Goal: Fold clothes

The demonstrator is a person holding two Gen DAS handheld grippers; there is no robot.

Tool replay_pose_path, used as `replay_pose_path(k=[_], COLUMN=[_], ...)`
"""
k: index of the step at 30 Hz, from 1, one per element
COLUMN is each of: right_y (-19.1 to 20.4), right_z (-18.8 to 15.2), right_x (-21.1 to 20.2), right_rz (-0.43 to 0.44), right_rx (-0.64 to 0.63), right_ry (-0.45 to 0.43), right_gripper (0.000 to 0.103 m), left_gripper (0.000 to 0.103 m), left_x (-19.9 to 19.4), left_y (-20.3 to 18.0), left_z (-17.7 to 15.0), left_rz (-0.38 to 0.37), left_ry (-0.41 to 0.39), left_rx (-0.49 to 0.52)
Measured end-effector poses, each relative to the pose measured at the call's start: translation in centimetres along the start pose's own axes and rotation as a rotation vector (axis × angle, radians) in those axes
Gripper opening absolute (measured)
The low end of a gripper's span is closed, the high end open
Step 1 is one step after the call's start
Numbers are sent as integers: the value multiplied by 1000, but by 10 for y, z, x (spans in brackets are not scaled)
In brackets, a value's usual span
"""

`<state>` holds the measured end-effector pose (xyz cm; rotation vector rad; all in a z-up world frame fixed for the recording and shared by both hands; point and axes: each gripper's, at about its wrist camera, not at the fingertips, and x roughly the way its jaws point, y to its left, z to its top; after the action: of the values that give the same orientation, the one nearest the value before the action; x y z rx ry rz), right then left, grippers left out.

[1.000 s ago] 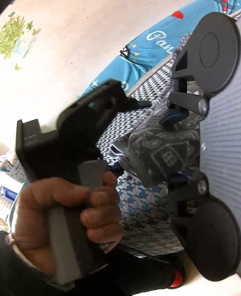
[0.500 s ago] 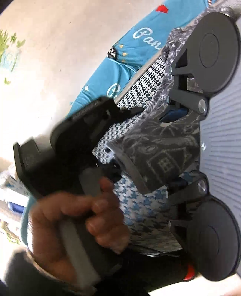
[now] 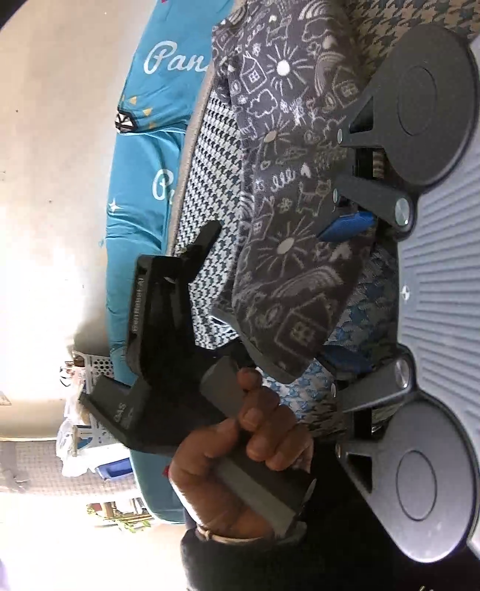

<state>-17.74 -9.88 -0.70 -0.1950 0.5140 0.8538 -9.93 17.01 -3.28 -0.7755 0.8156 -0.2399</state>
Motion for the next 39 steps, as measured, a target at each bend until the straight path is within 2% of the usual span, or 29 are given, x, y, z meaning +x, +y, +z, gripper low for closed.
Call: replay_pose_path(k=[6, 11, 17, 20, 22, 24, 28, 32, 39], right_y=[-2, -3, -21, -35, -43, -42, -28, -32, -34], right_z=[-3, -2, 2, 4, 5, 6, 7, 9, 8], right_x=[-4, -18, -29, -34, -39, -46, -61, -67, -80], right_rz=[46, 7, 56, 88, 100, 60, -46, 22, 19], right_rx=[-13, -7, 188, 313, 380, 364, 179, 196, 204], right_ry=[-4, -47, -77, -109, -149, -204, -317, -336, -384], right_gripper=[61, 61, 65, 67, 67, 67, 67, 67, 67], left_gripper=[103, 103, 103, 103, 103, 103, 103, 103, 103], left_x=[-6, -17, -36, -55, -66, -76, -94, -105, -111], left_y=[4, 3, 1, -3, -13, -24, -55, -83, -101], left_z=[0, -7, -16, -25, -34, -43, -64, -87, -114], left_rz=[4, 4, -24, -66, -57, -47, -18, 4, 25], left_ry=[3, -2, -13, -68, -110, -153, -248, -304, -341], left_rx=[-16, -5, 25, 75, 160, 246, 456, 652, 814])
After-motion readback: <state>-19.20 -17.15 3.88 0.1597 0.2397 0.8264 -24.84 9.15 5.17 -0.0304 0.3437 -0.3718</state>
